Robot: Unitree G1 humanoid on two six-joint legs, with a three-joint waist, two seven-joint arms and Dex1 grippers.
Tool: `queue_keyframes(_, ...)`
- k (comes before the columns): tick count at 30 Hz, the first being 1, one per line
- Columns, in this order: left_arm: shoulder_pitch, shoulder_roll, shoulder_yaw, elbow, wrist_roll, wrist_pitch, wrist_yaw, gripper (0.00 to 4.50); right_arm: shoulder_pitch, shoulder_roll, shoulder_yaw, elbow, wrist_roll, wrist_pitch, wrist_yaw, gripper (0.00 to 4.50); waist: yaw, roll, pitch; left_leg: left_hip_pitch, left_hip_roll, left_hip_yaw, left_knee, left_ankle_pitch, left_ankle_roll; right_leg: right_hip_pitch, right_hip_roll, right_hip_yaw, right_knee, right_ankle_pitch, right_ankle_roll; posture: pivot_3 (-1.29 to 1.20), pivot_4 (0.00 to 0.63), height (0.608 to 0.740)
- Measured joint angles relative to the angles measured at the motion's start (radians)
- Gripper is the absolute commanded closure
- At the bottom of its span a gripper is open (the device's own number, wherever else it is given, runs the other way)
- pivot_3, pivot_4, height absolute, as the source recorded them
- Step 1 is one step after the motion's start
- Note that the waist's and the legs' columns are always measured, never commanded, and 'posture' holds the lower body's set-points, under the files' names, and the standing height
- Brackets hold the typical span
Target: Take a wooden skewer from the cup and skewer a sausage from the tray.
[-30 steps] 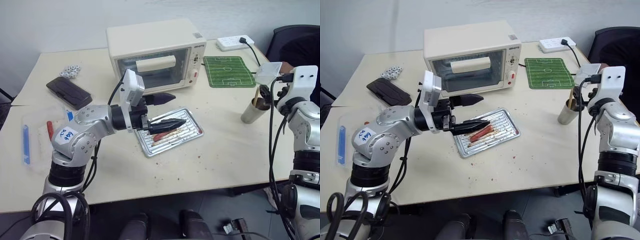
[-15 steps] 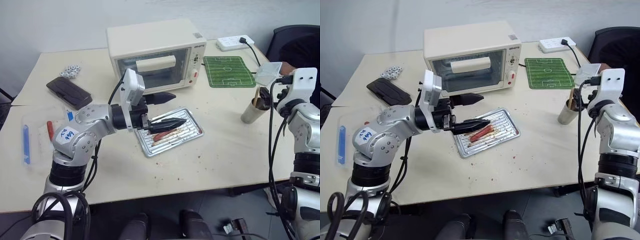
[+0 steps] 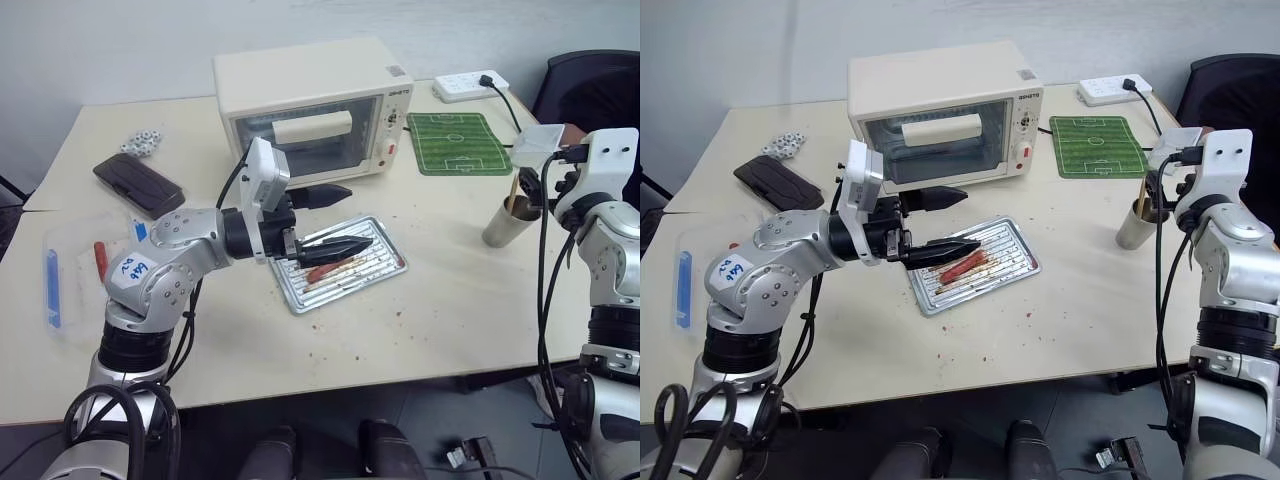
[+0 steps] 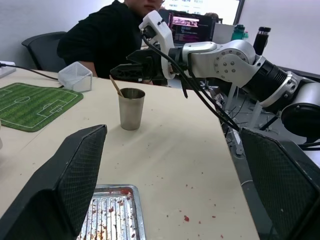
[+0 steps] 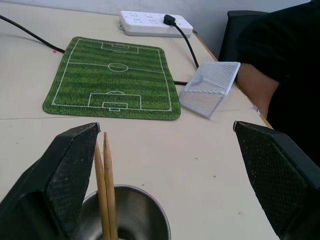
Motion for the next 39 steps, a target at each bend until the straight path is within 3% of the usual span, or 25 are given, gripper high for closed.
queue_keyframes(24, 0.0, -0.001, 0.0, 0.002, 0.005, -0.007, -0.006, 0.01, -0.009, 0.015, 0.035, 0.123, -0.023, -0.03, 0.019, 0.0, -0.002, 0.0, 0.0, 0.0, 0.0, 0.0, 0.0, 0.0, 0.0, 0.0, 0.0, 0.0, 0.0, 0.0, 0.0, 0.0, 0.15, 0.74)
queue_keyframes(27, -0.001, -0.002, 0.0, 0.002, 0.006, -0.01, -0.006, 0.0, -0.025, 0.015, 0.044, 0.148, -0.027, -0.047, 0.028, 0.63, -0.001, 0.0, 0.0, 0.0, 0.0, 0.0, 0.0, 0.0, 0.0, 0.0, 0.0, 0.0, 0.0, 0.0, 0.0, 0.0, 0.15, 0.74)
queue_keyframes(32, -0.001, -0.001, 0.0, 0.002, 0.009, -0.01, -0.006, 0.0, -0.036, 0.015, 0.046, 0.163, -0.036, -0.065, 0.039, 2.34, -0.001, 0.0, 0.0, 0.0, 0.0, 0.0, 0.0, 0.0, 0.0, 0.0, 0.0, 0.0, 0.0, 0.0, 0.0, 0.0, 0.15, 0.74)
queue_keyframes(39, -0.001, -0.001, 0.0, 0.002, 0.016, -0.011, -0.006, 0.0, -0.036, 0.015, 0.046, 0.163, -0.037, -0.07, 0.042, 2.34, -0.001, 0.0, 0.0, 0.0, 0.0, 0.0, 0.0, 0.0, 0.0, 0.0, 0.0, 0.0, 0.0, 0.0, 0.0, 0.0, 0.15, 0.74)
